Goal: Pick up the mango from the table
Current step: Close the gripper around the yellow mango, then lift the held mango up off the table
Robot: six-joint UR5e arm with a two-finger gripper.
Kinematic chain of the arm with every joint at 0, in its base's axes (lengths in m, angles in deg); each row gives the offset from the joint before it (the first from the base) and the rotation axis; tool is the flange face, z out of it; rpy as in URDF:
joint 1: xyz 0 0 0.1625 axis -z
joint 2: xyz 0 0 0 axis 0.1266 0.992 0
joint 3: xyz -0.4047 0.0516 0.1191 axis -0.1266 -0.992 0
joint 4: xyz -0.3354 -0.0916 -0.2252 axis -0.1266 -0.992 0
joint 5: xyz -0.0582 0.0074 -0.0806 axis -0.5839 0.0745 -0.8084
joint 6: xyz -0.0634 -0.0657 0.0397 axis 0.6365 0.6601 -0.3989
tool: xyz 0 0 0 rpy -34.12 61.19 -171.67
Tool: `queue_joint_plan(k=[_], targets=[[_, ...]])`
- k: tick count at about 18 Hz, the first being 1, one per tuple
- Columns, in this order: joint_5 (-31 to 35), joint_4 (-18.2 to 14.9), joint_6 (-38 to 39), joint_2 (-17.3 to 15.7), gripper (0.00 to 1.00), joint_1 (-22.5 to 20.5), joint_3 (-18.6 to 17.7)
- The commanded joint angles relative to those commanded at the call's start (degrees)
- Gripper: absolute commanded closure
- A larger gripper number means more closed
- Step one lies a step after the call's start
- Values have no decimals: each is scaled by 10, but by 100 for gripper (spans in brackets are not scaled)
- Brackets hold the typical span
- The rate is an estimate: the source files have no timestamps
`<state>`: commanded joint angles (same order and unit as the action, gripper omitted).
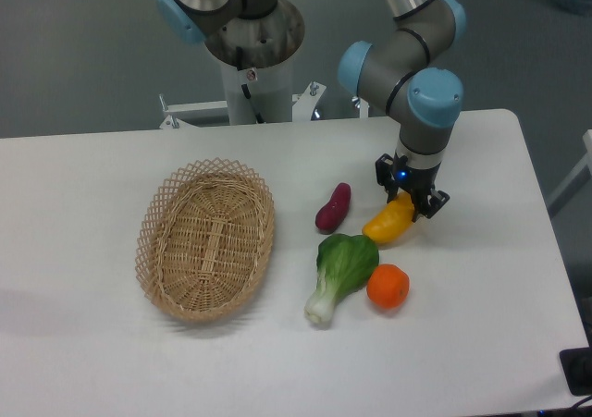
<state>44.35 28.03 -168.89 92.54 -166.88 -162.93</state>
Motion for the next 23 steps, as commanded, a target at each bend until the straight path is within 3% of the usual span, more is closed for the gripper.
queue_joint_plan(k=[9,13,15,23], targets=[[-30,-27,8,-26,52,-14,70],[-64,-93,63,-38,52,-12,127],[-81,-111,88,-48,52,-10,150],[-108,-107,199,-53,52,27,162]])
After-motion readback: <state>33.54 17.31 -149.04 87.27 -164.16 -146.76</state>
